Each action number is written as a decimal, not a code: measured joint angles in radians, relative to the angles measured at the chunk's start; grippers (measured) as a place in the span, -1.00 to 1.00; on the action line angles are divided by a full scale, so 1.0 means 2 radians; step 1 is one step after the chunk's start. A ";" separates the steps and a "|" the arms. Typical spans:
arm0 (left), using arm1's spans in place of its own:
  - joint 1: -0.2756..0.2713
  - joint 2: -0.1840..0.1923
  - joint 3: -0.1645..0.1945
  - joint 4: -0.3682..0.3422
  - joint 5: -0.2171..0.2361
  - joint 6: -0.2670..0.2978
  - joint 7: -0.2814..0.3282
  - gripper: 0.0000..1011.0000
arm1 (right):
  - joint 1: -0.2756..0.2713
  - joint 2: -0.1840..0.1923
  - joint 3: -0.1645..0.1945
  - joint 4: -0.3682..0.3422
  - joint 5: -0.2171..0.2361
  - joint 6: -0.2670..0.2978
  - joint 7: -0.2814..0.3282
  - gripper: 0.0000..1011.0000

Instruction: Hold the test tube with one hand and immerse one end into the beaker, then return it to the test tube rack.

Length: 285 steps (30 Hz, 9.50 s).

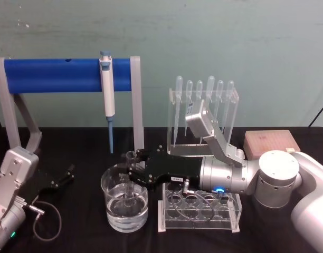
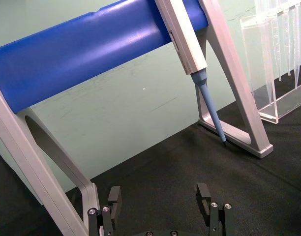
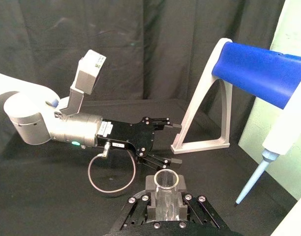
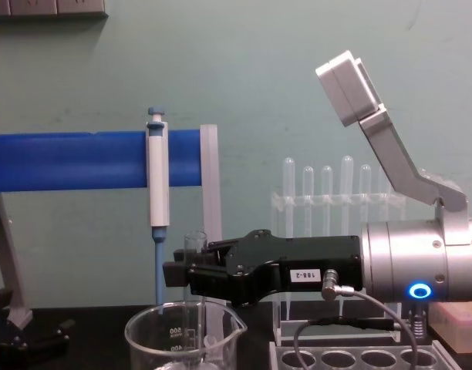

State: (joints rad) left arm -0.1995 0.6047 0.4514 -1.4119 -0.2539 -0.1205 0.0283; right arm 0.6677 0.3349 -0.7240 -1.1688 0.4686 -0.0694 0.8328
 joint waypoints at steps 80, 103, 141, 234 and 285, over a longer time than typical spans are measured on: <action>0.000 0.000 0.000 0.000 0.000 0.000 0.000 0.98 | 0.000 0.000 0.000 0.000 0.000 0.000 0.000 -0.55; 0.000 0.000 0.000 0.000 0.000 0.000 0.000 0.98 | 0.000 0.000 0.000 0.000 0.000 0.000 0.000 -0.55; 0.000 0.000 0.000 0.000 0.000 0.000 0.000 0.98 | 0.000 0.000 0.000 0.000 0.000 0.000 0.000 -0.55; 0.000 0.000 0.000 0.000 0.000 0.000 0.000 0.98 | -0.093 0.203 0.085 -0.212 0.098 0.043 -0.023 -0.55; 0.000 0.000 0.000 0.000 0.000 0.000 0.000 0.98 | -0.119 0.164 0.087 -0.149 0.050 -0.015 -0.005 -0.55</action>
State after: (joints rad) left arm -0.1995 0.6047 0.4514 -1.4120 -0.2539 -0.1205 0.0283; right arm 0.4290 0.6626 -0.5505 -1.4674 0.5682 -0.1002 0.8234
